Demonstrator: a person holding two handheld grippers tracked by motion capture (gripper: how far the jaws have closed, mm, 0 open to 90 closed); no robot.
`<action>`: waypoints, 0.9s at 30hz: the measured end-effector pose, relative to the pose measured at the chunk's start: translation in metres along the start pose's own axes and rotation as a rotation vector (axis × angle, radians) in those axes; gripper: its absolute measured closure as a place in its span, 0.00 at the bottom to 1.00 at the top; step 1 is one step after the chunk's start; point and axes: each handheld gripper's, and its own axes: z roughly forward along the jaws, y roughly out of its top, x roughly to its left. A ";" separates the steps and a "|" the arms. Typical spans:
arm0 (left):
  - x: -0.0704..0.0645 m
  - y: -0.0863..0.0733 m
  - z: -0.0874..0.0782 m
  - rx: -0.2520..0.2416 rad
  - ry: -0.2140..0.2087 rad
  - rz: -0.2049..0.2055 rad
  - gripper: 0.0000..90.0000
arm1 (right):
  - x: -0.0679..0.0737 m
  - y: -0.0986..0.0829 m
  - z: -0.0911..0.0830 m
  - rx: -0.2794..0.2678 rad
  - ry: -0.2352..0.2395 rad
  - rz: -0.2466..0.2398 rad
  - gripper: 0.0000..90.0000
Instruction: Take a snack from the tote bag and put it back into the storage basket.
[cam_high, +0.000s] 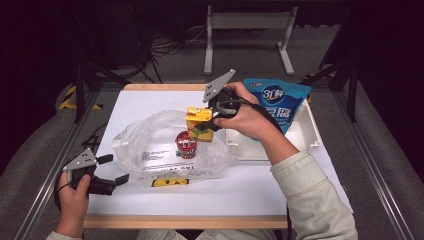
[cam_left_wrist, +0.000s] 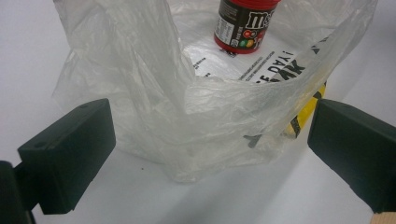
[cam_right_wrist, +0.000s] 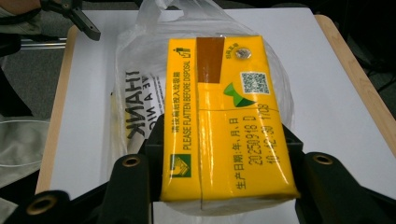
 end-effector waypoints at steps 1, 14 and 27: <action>0.000 0.000 0.000 0.001 0.003 0.000 0.02 | -0.001 -0.002 -0.002 0.000 -0.001 0.000 0.61; 0.000 0.000 -0.001 0.007 0.012 -0.005 0.02 | -0.014 -0.029 -0.032 0.012 -0.066 0.057 0.61; 0.000 0.000 0.001 0.010 0.012 -0.005 0.02 | -0.020 -0.053 -0.056 0.018 -0.113 0.092 0.61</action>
